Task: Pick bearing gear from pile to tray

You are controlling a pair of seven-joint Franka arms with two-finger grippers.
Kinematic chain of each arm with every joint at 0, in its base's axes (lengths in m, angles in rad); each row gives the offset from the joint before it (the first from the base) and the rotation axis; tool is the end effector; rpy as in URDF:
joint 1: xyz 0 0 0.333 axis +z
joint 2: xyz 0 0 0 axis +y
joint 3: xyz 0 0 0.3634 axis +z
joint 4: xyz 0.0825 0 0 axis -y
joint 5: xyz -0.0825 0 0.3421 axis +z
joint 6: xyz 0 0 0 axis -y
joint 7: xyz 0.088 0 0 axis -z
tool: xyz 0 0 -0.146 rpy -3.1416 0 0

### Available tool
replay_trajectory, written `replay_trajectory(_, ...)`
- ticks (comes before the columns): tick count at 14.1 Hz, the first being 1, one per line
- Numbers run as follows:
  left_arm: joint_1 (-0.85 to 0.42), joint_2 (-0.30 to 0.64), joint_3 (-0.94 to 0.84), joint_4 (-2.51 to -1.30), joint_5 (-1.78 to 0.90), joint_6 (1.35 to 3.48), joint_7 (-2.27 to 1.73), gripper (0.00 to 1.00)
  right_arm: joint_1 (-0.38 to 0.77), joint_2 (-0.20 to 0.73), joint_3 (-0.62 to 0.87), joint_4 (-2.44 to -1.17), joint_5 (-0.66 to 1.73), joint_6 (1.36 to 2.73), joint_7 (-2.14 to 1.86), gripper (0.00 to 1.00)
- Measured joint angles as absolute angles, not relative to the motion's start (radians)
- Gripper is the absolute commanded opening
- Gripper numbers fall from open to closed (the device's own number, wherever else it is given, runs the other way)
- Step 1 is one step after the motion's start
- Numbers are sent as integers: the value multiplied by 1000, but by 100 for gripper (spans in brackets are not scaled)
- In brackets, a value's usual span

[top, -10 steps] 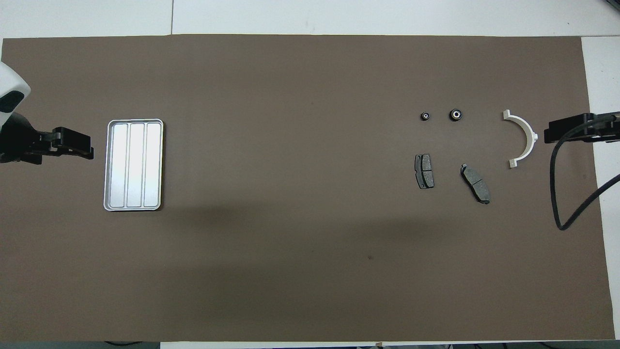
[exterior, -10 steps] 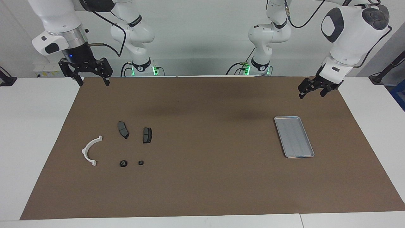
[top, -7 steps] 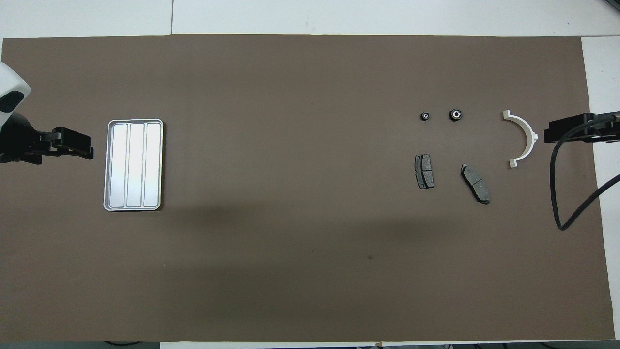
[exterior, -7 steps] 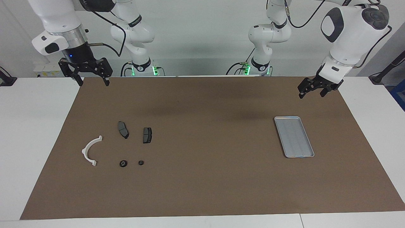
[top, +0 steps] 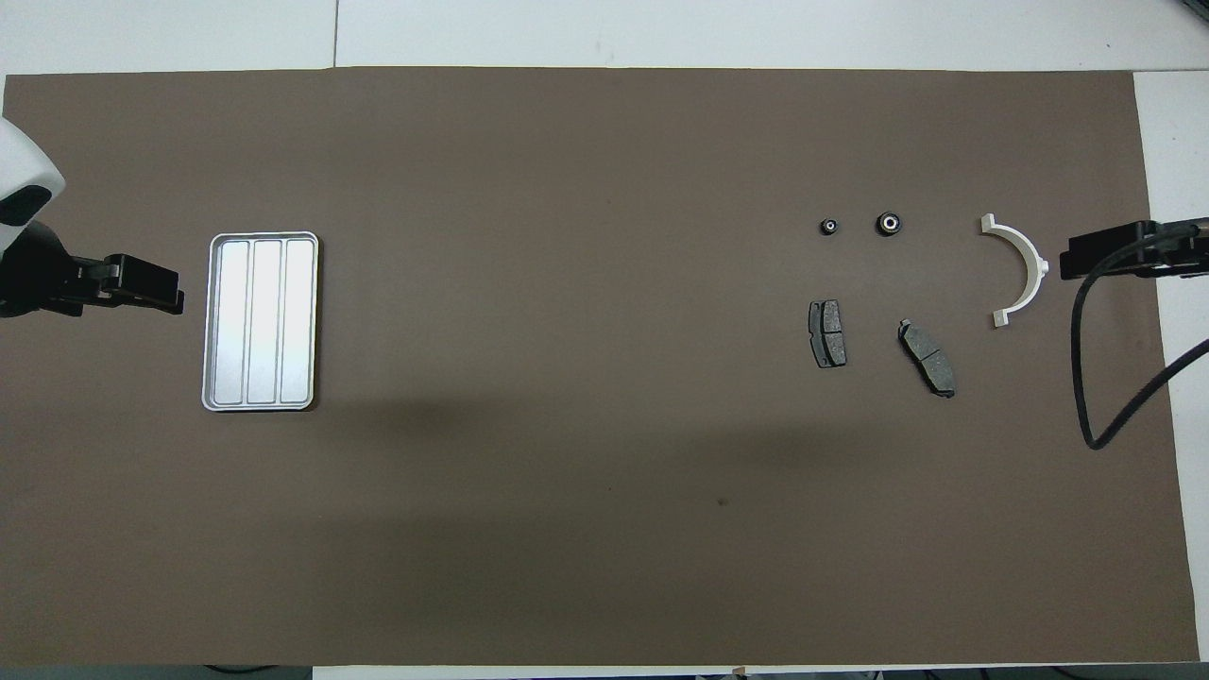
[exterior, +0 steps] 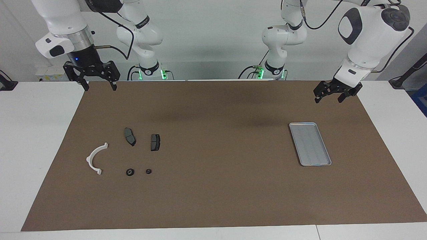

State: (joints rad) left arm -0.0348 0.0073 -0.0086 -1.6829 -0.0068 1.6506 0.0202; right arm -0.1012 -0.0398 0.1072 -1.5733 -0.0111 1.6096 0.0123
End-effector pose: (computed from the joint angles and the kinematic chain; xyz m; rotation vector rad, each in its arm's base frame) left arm 0.5163 -0.0233 0.5876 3.1330 -0.0986 -0.0622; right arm 0.5057 0.0028 0.6556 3.1246 -0.0097 0.1188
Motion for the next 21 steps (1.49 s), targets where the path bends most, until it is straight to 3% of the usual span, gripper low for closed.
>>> replay_trajectory(8,-33,7,0,-1683,-7,1651,20,100,-93,32,118,-1570,-60,1601,-34,100)
replay_trajectory(14,-34,7,-3,-1683,-7,1651,20,100,-67,161,119,-1568,-66,1651,-35,100)
replay_trajectory(21,-34,7,-3,-1683,-7,1651,20,100,-59,348,118,-1572,-99,1859,-28,100)
